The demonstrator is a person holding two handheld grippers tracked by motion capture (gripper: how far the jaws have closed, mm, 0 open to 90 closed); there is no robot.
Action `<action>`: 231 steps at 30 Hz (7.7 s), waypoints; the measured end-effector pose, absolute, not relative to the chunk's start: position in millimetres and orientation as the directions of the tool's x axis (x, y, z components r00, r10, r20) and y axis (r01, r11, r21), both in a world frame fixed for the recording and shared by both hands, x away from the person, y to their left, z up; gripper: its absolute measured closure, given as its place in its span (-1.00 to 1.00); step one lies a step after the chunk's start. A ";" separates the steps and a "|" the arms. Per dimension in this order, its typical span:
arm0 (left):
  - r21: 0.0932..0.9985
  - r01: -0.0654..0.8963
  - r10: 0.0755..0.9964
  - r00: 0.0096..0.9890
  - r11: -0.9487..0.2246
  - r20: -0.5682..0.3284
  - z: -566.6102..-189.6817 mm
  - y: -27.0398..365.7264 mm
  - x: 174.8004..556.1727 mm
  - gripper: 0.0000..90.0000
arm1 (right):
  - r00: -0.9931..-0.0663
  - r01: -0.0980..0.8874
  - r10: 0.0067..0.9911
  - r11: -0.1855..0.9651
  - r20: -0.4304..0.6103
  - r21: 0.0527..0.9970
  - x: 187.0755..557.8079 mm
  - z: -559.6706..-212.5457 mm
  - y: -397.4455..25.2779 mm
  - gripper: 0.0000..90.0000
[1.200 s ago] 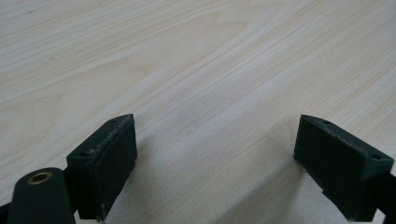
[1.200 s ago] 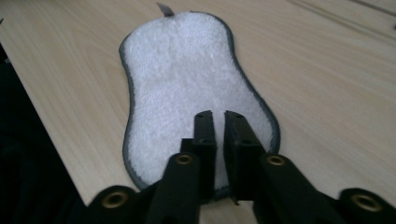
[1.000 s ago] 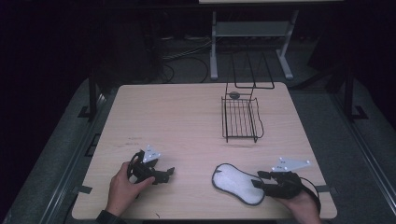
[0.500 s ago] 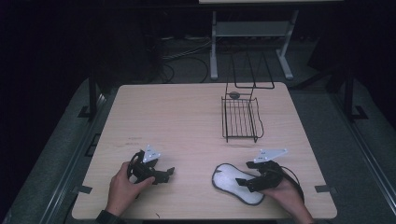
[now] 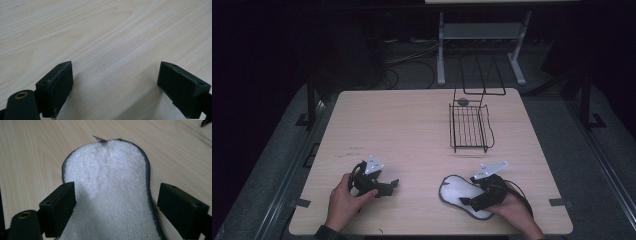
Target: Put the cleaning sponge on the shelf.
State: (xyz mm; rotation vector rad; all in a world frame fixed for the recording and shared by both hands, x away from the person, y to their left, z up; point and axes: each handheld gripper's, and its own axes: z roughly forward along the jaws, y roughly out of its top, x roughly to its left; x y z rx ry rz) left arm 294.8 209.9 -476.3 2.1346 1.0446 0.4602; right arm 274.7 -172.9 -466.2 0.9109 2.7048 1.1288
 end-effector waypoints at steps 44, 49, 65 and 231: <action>0.725 0.541 0.792 0.611 -0.426 0.009 -476.3 210.0 294.9 -0.72 | -0.807 0.484 0.562 0.455 0.180 0.747 273.6 -442.9 -194.3 0.37; 0.725 0.541 0.791 0.611 -0.426 0.009 -476.3 210.0 294.9 -0.73 | -0.805 0.477 0.562 0.427 0.188 0.768 272.9 -437.0 -198.6 0.49; 0.725 0.541 0.791 0.611 -0.427 0.010 -476.3 210.0 294.9 -0.72 | -0.796 0.478 0.566 0.372 0.214 0.796 270.5 -428.4 -211.7 0.76; 0.723 0.542 0.791 0.612 -0.428 0.010 -476.0 210.0 294.8 -0.72 | -0.583 0.520 0.786 0.165 0.207 0.838 468.4 -415.0 -231.7 0.60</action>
